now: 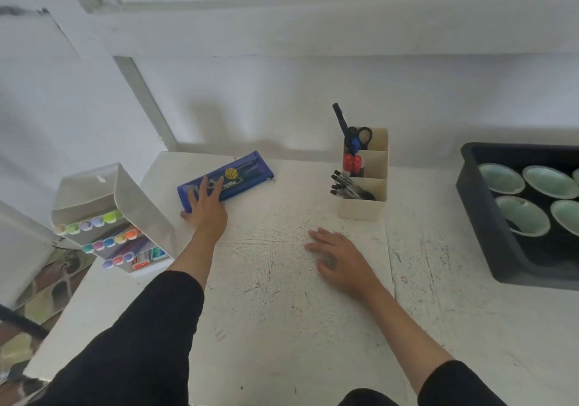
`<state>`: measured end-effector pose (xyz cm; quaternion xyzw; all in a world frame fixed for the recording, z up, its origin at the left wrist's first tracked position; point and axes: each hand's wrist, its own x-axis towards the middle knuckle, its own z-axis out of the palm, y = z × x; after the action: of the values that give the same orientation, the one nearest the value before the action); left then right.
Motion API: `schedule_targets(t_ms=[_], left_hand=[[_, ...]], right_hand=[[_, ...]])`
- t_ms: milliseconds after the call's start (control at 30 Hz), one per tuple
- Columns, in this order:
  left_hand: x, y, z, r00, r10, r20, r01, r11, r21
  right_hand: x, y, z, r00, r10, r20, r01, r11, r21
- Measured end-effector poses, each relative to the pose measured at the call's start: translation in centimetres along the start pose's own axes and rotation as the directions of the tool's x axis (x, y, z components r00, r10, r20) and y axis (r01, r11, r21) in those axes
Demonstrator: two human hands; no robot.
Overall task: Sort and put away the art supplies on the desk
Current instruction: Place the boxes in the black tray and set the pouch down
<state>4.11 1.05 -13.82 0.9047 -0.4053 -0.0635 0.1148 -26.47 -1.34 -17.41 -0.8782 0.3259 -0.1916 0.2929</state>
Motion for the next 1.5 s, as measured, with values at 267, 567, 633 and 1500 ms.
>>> schedule_targets(t_ms=[267, 567, 633, 1500], left_hand=[[-1.2, -0.7, 1.2, 0.979, 0.024, -0.202, -0.02, 1.0, 0.018], [-8.2, 0.5, -1.1, 0.852, -0.16, -0.498, -0.054, 0.92, -0.389], [-10.7, 1.2, -1.6, 0.812, -0.205, -0.547, -0.102, 0.873, -0.477], [-24.0, 32.5, -1.8, 0.76, 0.585, -0.282, -0.568, 0.388, -0.726]], right_hand=[[0.4, 0.2, 0.0, 0.999, -0.007, -0.033, 0.008, 1.0, 0.011], [0.2, -2.5, -0.6, 0.995, -0.074, -0.061, 0.074, 0.997, -0.007], [0.9, -4.4, -1.5, 0.977, -0.077, -0.198, 0.101, 0.988, 0.113], [-16.9, 5.9, -31.1, 0.467, 0.369, -0.803, -0.18, 0.929, 0.323]])
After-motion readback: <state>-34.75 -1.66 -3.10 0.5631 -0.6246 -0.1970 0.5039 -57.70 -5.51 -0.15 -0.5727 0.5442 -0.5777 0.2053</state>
